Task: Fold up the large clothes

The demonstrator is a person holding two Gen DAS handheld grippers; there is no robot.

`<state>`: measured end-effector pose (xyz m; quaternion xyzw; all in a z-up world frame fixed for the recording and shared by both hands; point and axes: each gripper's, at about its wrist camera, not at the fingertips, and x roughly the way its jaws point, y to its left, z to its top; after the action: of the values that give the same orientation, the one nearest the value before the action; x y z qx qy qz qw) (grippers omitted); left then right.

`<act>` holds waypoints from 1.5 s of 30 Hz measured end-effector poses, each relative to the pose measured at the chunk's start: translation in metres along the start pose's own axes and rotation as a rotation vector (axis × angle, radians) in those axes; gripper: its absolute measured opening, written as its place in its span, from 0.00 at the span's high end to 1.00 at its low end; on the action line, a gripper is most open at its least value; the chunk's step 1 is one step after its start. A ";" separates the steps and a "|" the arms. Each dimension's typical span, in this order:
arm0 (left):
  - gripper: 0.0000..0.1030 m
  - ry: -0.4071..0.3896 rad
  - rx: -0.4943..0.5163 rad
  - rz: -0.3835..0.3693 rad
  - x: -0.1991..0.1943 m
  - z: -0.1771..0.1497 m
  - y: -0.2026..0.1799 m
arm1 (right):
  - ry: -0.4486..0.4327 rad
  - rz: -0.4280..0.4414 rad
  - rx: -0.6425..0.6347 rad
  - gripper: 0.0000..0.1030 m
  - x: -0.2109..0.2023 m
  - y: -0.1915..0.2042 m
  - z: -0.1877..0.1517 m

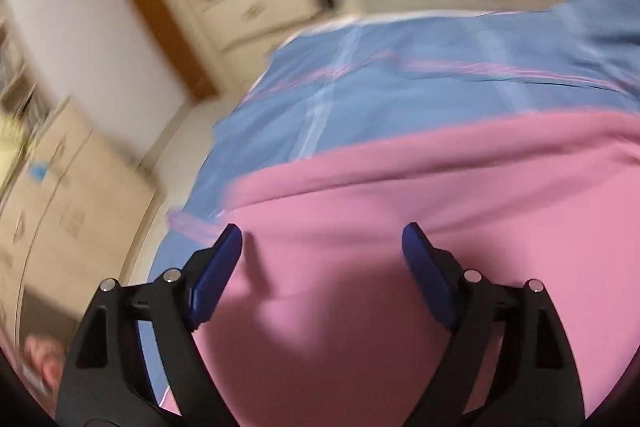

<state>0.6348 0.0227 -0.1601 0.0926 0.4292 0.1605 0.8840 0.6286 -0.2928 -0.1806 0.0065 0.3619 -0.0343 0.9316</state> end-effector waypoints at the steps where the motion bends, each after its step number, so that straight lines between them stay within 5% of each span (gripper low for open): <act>1: 0.18 0.037 -0.032 0.004 0.018 -0.002 0.012 | 0.011 -0.005 0.045 0.17 0.009 -0.015 -0.003; 3: 0.16 0.099 -0.129 -0.062 0.048 -0.016 0.037 | 0.061 -0.075 0.139 0.16 0.027 -0.049 -0.017; 4: 0.12 0.116 -0.191 -0.131 0.057 -0.025 0.048 | 0.102 -0.107 0.211 0.04 0.037 -0.066 -0.025; 6: 0.06 0.124 -0.233 -0.154 0.063 -0.035 0.054 | 0.201 -0.015 0.419 0.01 0.052 -0.105 -0.055; 8: 0.07 0.116 -0.185 -0.112 0.051 -0.036 0.043 | 0.246 0.067 0.459 0.01 0.053 -0.114 -0.072; 11: 0.28 0.059 -0.137 -0.116 0.011 -0.035 0.038 | 0.135 0.020 0.395 0.06 0.005 -0.110 -0.067; 15: 0.27 -0.115 -0.160 -0.242 -0.080 -0.065 0.048 | -0.072 0.101 0.256 0.07 -0.092 -0.071 -0.071; 19: 0.24 -0.181 -0.114 -0.323 -0.127 -0.090 0.032 | -0.085 0.198 0.019 0.08 -0.148 0.003 -0.091; 23: 0.22 -0.138 0.025 -0.208 -0.108 -0.097 -0.004 | 0.026 0.043 -0.185 0.07 -0.115 0.055 -0.104; 26: 0.16 -0.027 0.089 -0.124 -0.053 -0.105 -0.009 | 0.143 0.058 -0.190 0.01 -0.068 0.060 -0.126; 30: 0.03 0.060 -0.010 -0.252 -0.006 -0.104 0.010 | 0.135 0.030 -0.212 0.01 -0.061 0.072 -0.130; 34: 0.02 0.060 0.027 -0.184 -0.001 -0.096 -0.002 | 0.127 0.002 -0.218 0.01 -0.056 0.076 -0.130; 37: 0.34 -0.013 -0.015 -0.188 -0.030 -0.091 0.024 | 0.145 0.040 -0.210 0.01 -0.069 0.073 -0.130; 39: 0.24 -0.126 -0.113 -0.193 -0.068 -0.090 0.069 | 0.132 0.095 -0.187 0.01 -0.098 0.062 -0.126; 40: 0.13 -0.185 -0.163 -0.174 -0.086 -0.090 0.089 | 0.081 0.119 -0.167 0.01 -0.119 0.056 -0.123; 41: 0.13 -0.248 -0.218 -0.159 -0.107 -0.090 0.109 | 0.001 0.139 -0.142 0.01 -0.142 0.050 -0.118; 45: 0.15 -0.329 -0.185 -0.356 -0.149 -0.077 0.094 | -0.156 0.181 -0.041 0.01 -0.182 0.048 -0.083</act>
<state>0.4683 0.0585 -0.0699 -0.0406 0.2729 0.0238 0.9609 0.4415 -0.2311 -0.1197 0.0174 0.2867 0.0570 0.9562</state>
